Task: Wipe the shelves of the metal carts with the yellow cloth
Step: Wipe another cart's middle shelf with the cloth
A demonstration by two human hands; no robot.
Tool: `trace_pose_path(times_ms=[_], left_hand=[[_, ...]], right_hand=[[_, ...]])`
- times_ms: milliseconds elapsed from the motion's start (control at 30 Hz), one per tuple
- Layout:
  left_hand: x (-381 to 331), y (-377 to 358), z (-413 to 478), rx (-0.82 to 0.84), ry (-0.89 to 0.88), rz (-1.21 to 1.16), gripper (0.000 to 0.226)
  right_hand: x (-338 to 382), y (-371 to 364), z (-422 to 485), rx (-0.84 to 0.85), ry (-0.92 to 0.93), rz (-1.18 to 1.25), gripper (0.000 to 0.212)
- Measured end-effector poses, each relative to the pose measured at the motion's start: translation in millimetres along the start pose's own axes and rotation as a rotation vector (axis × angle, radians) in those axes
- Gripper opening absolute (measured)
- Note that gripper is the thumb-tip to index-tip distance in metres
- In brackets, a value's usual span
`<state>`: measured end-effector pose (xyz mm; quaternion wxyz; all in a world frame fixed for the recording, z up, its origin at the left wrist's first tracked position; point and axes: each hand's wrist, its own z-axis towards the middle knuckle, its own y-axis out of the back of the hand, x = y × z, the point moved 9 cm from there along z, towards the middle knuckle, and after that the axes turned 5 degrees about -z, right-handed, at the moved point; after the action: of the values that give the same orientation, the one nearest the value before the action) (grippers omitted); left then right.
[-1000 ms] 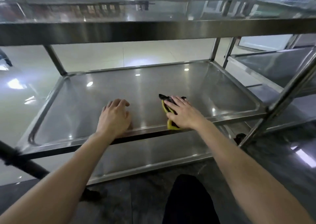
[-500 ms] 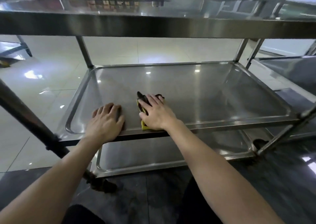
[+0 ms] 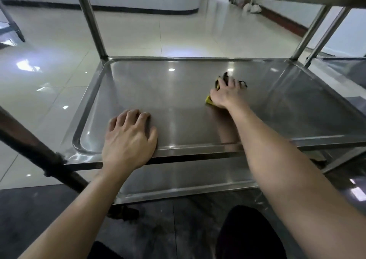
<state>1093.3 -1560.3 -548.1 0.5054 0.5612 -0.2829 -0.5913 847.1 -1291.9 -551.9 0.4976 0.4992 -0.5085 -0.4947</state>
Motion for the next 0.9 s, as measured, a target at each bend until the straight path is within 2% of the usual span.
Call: trace_pose_path(times_ms=[100,167,233,300,333,400,467,533,600,633,667,800,833,900], left_hand=[[5,0,1,-0.007,0.011,0.009,0.048],[7,1,0,0.002,0.021,0.009,0.050],[8,2,-1,0.016,0.026,-0.002,0.050],[9,1,-1,0.027,0.028,0.000,0.051],[9,0,-1,0.026,0.030,0.004,0.051],[9,0,-1,0.027,0.029,0.001,0.051],[8,0,-2,0.027,0.033,0.000,0.051],[6,1,-4,0.018,0.033,0.013,0.050],[4,0,-1,0.008,0.028,0.025,0.049],[4,-1,0,0.007,0.026,0.035,0.048],[5,-2,1,0.006,0.024,0.043,0.047],[10,-1,2,0.002,0.033,0.041,0.044],[11,-1,2,0.004,0.034,0.045,0.044],[11,-1,2,0.013,0.032,0.043,0.045]], right_hand=[[148,7,-42,-0.050,0.386,-0.011,0.067],[199,8,-76,0.021,0.582,0.025,0.068],[194,9,-94,0.070,0.684,0.062,0.066],[150,7,-102,0.092,0.733,0.072,0.062],[116,6,-98,0.086,0.707,0.067,0.062],[27,4,-71,0.059,0.537,0.076,0.070],[-77,3,-35,0.022,0.264,0.069,0.083],[-152,0,-9,0.017,-0.009,0.030,0.085],[-154,-5,6,0.026,-0.161,0.008,0.081],[-125,-7,7,0.041,-0.143,0.018,0.081],[-78,-4,3,0.035,-0.051,0.033,0.080],[142,5,-80,0.003,0.541,-0.001,0.066],[170,6,-110,0.030,0.648,0.015,0.066],[169,3,-145,0.107,0.797,0.055,0.065]])
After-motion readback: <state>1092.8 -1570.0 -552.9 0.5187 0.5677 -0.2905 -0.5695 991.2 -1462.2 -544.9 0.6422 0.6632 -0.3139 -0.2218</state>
